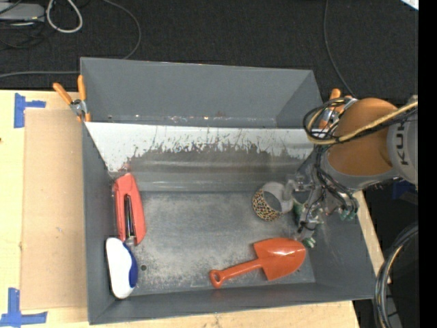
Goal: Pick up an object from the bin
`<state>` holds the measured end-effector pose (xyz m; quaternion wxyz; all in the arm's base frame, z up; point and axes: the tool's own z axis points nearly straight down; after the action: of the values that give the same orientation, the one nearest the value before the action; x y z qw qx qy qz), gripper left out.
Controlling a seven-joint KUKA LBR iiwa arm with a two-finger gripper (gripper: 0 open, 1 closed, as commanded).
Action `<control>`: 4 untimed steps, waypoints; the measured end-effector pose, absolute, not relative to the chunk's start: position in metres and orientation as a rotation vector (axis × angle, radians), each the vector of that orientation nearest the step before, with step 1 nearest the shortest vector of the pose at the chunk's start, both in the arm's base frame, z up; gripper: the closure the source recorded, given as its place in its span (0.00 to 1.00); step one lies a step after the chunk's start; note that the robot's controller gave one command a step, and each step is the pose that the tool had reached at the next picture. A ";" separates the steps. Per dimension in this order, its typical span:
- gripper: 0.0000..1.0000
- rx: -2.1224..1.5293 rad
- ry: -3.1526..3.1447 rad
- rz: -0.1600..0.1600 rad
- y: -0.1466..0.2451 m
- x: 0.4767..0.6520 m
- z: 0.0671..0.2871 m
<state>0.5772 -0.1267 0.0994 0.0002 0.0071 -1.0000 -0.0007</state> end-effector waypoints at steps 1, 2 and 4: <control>0.00 0.442 -3.110 -0.007 -0.134 0.529 0.070; 0.00 -0.015 -3.148 -0.001 -0.145 0.581 0.076; 1.00 -0.031 -3.143 -0.004 -0.146 0.581 0.081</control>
Offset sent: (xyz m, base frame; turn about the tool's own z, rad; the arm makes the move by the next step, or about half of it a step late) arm 0.0021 -0.0197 -0.0229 0.0231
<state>0.5812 -0.1457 0.0810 -0.0007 -0.0097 -1.0000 -0.0011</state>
